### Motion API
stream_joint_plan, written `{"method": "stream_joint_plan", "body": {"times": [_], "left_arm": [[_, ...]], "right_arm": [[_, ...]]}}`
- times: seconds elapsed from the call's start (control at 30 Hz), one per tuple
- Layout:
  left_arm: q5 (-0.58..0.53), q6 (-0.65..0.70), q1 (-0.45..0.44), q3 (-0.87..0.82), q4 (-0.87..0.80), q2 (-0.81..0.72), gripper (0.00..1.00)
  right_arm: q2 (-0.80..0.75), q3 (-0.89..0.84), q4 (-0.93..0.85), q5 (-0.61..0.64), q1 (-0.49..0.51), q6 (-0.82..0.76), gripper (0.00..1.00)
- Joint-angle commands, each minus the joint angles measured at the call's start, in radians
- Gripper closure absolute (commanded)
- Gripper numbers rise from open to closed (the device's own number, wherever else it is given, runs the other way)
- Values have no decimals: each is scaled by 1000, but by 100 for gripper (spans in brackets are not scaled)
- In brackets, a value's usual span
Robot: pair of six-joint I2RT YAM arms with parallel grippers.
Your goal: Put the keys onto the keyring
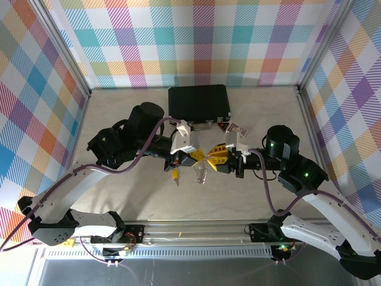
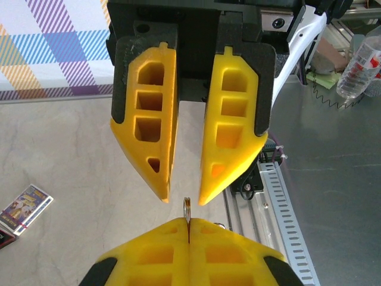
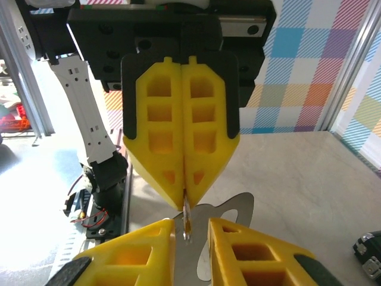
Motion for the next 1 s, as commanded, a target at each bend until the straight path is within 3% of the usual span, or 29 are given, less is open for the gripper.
{"method": "stream_joint_plan", "body": {"times": [0.0, 0.43, 0.57, 0.7, 0.8, 0.9, 0.97], "left_arm": [[10, 12, -9, 30, -3, 1, 100], [7, 15, -24, 31, -9, 11, 100], [11, 1, -27, 13, 20, 0, 100], [17, -45, -27, -35, 99, -30, 100], [13, -131, -27, -99, 209, -63, 86], [70, -308, -27, -255, 493, -131, 69], [67, -383, -26, -316, 622, -168, 63]], "right_arm": [[7, 34, -25, -45, 6, -28, 75], [29, 29, -9, -33, 13, -18, 83], [35, 27, -13, -22, 17, -21, 98], [21, 18, 0, -4, 17, -26, 100], [-6, -3, 38, -7, 17, -4, 100], [-17, -19, 70, -42, 17, 30, 100], [-28, -45, 117, -61, 17, 67, 100]]}}
